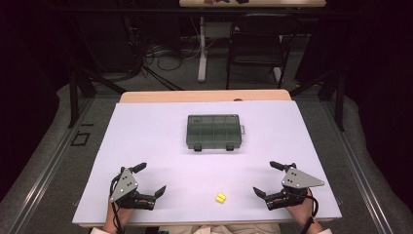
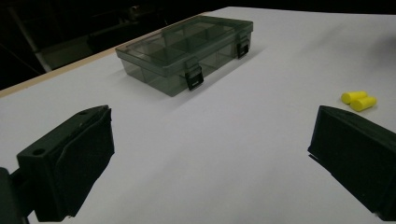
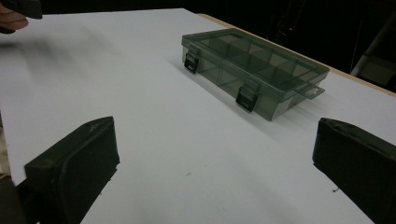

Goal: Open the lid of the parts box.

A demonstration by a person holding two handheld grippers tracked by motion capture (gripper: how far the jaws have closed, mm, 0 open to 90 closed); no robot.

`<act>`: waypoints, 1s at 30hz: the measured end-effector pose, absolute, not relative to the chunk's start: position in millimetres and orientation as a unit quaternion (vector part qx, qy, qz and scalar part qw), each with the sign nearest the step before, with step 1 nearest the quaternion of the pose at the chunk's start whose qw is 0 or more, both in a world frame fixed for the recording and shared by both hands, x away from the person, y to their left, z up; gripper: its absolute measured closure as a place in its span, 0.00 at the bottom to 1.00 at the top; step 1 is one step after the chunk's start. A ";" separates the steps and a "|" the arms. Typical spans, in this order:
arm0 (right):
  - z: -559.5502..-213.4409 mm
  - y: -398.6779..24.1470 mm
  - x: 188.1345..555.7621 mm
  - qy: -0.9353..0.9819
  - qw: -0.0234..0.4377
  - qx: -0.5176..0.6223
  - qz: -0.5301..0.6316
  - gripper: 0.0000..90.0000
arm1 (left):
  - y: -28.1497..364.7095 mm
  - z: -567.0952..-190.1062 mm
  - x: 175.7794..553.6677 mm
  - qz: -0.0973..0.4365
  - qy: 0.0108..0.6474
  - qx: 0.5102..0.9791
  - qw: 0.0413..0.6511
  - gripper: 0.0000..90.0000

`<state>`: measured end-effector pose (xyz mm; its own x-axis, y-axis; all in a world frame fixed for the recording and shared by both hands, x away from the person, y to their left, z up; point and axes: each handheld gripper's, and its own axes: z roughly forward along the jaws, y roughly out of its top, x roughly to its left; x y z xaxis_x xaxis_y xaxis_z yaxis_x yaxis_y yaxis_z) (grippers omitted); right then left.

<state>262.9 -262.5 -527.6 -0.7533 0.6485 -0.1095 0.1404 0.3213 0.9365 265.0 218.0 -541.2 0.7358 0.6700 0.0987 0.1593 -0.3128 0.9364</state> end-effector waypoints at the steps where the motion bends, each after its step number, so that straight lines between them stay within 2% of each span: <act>1: -527.6 -262.5 262.9 0.776 0.242 0.254 0.524 0.00 | 218.0 -541.2 265.0 0.245 0.268 0.772 0.521 0.00; 17: -529.5 -259.6 271.8 0.788 0.227 0.254 0.513 0.00 | 209.5 -541.6 269.4 0.237 0.265 0.781 0.513 0.00; 30: -529.7 -246.4 283.9 0.803 0.211 0.252 0.497 0.00 | 198.4 -542.2 281.3 0.208 0.262 0.795 0.506 0.00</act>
<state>283.9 -246.4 -529.7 -0.7839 0.6145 -0.0895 0.1942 0.3796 0.9046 281.3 198.4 -542.2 0.7768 0.6263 0.0657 0.2062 -0.3515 0.9132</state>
